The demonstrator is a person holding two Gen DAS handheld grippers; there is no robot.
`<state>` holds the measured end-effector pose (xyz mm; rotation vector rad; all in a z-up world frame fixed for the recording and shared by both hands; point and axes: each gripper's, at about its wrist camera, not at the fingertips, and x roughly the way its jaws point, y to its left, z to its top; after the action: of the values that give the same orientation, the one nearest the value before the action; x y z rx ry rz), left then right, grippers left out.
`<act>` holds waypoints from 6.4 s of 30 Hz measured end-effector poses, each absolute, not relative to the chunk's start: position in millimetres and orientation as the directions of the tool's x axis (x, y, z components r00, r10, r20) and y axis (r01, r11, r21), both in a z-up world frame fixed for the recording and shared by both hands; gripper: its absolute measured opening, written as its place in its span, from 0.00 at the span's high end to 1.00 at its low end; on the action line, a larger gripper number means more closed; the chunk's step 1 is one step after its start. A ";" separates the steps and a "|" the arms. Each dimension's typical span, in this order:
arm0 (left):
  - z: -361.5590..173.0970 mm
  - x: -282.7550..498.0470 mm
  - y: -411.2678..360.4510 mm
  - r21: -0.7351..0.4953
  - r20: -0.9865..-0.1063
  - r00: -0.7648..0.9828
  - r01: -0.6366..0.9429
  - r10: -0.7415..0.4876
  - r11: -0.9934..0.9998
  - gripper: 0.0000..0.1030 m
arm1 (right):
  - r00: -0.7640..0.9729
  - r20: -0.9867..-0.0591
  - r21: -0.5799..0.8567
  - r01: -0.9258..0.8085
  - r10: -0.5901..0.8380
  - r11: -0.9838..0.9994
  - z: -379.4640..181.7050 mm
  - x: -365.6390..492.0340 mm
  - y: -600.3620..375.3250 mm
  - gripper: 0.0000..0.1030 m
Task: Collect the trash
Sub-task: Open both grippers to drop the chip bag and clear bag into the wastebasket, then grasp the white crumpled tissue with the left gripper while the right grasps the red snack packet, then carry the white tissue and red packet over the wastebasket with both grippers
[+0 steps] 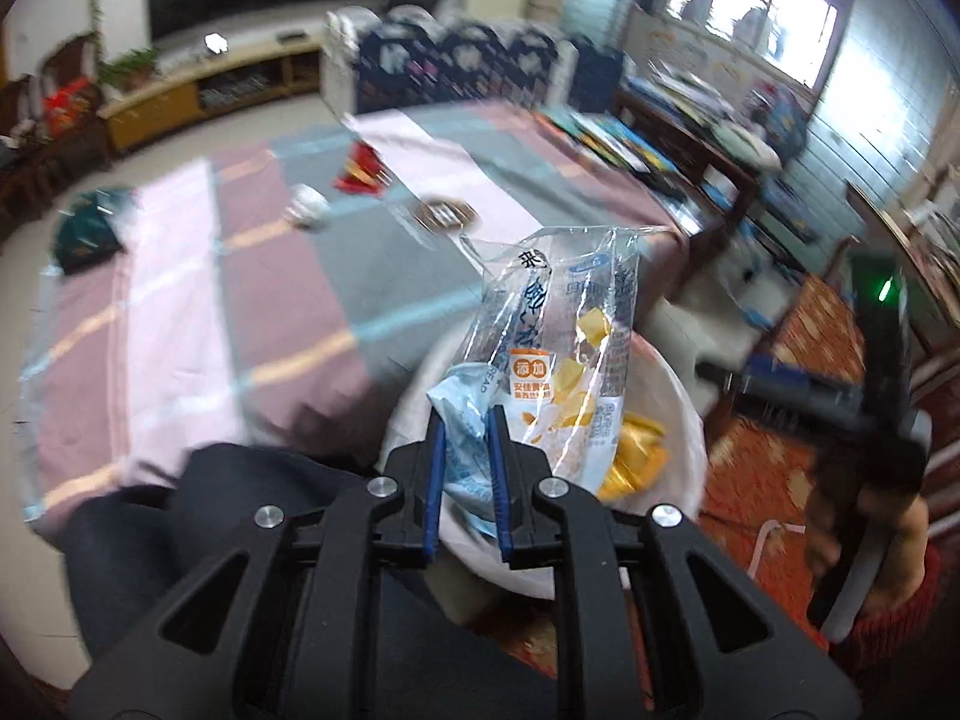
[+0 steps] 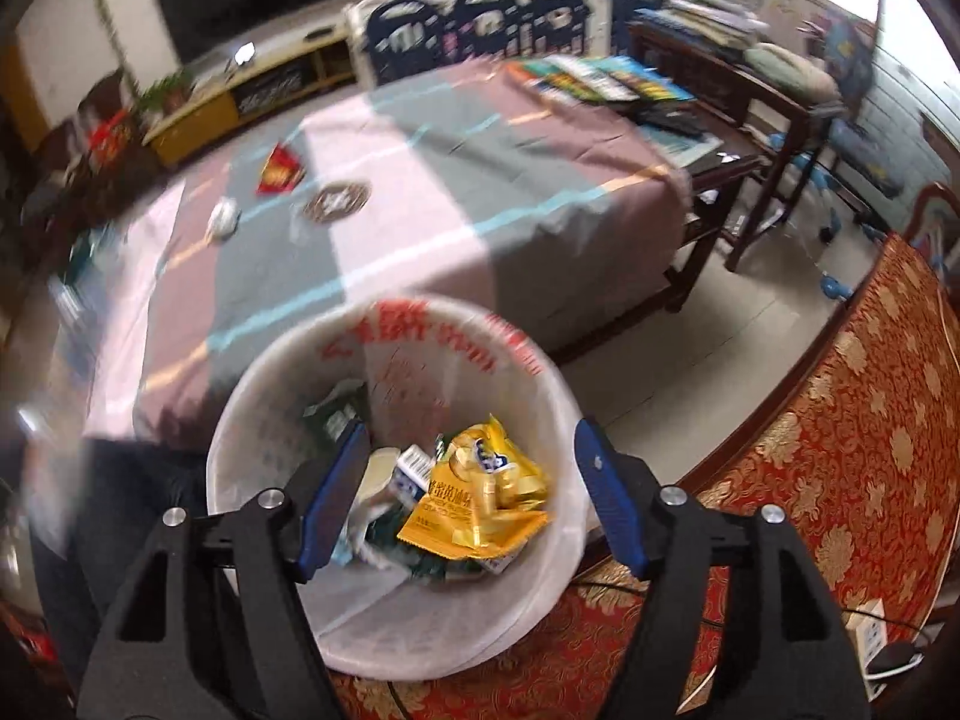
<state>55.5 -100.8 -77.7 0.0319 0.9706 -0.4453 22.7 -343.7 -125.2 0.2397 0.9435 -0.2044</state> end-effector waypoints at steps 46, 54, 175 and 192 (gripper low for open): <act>-154.9 266.7 64.3 0.032 -0.705 0.703 -0.109 0.100 0.993 0.76 | 0.632 -0.755 0.238 0.014 0.175 0.971 -177.1 382.2 -202.7 0.30; -170.9 275.2 93.6 -0.050 -0.765 0.641 -0.145 0.055 0.988 0.76 | 0.520 -0.851 0.095 0.020 0.071 0.995 -226.1 487.6 -160.4 0.28; -47.1 89.1 44.8 -0.053 -0.585 0.809 -0.113 0.061 0.992 0.75 | 0.694 -0.714 0.074 -0.059 0.094 0.996 -83.2 107.6 -185.0 0.58; -32.9 64.4 -13.6 0.008 -0.559 0.829 -0.013 0.015 1.000 0.75 | 0.738 -0.674 0.074 0.049 0.014 0.996 -66.3 61.2 -257.8 0.58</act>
<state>64.4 -13.6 -32.9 0.0040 0.5933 0.0150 61.2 -257.8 -66.3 0.0884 0.7402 -0.0193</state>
